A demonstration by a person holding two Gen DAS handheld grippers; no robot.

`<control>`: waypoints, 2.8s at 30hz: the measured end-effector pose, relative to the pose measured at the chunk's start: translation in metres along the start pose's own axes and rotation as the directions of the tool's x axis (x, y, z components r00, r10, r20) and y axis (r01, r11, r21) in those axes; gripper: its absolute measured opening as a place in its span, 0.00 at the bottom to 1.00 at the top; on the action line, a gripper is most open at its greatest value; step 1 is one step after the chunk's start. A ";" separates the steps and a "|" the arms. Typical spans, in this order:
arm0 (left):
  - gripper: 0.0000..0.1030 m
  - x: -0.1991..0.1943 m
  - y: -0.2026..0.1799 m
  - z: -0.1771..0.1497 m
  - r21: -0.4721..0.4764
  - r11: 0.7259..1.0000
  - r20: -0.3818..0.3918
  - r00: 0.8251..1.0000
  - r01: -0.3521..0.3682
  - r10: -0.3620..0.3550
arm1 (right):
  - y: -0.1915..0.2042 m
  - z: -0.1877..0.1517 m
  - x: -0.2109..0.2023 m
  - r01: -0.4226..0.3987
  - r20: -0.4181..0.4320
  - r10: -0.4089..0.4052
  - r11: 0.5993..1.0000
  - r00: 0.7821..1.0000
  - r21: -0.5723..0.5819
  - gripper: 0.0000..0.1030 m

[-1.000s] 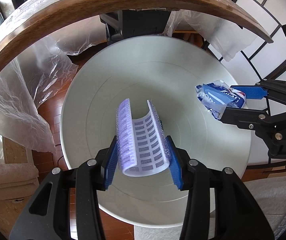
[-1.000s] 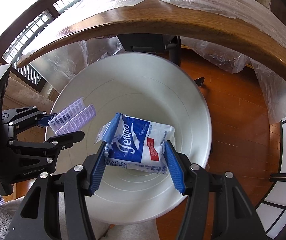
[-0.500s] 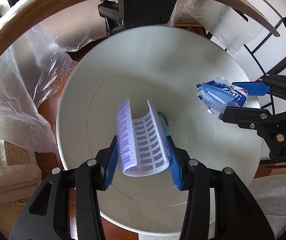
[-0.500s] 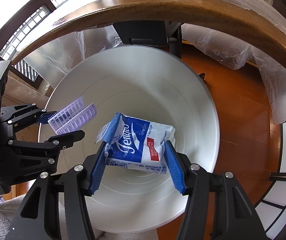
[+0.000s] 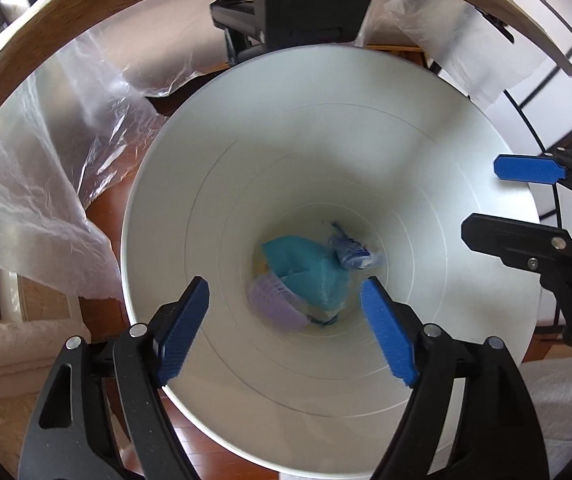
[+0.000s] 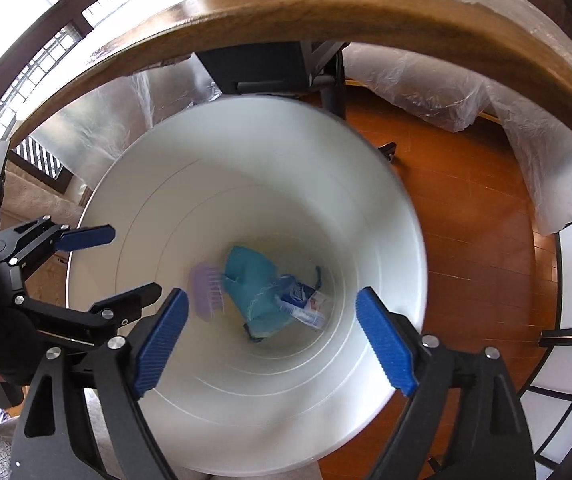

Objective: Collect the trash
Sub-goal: 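Open both tools to drop the roller and tissue pack into the bin, then move both tools back over the table toward the remaining items, then grasp the yellow cup with the left tool while the right tool grasps the wooden box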

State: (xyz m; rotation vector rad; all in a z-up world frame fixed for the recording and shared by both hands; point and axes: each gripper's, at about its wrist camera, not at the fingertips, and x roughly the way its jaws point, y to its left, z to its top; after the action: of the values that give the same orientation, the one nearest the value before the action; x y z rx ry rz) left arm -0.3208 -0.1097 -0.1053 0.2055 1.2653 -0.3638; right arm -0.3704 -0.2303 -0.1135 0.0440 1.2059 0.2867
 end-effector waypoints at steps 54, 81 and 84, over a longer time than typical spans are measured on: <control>0.94 -0.099 0.018 0.152 -0.154 0.988 0.414 0.909 0.012 0.053 | -0.072 0.210 -0.081 0.242 0.482 -0.237 0.969 0.844 0.054 0.92; 0.48 -0.091 0.029 0.174 -0.153 0.981 0.382 0.923 0.121 -0.054 | -0.079 0.261 -0.035 0.194 0.377 -0.185 0.981 0.907 0.014 0.79; 0.45 -0.093 0.031 0.175 -0.146 0.981 0.387 0.920 0.128 -0.063 | -0.081 0.263 -0.034 0.186 0.369 -0.178 0.982 0.912 0.016 0.72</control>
State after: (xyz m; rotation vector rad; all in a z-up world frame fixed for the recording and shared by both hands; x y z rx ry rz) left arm -0.1773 -0.1279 0.0331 -0.0728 0.9157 -0.3584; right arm -0.1226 -0.2852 -0.0028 -0.0314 0.8237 0.1178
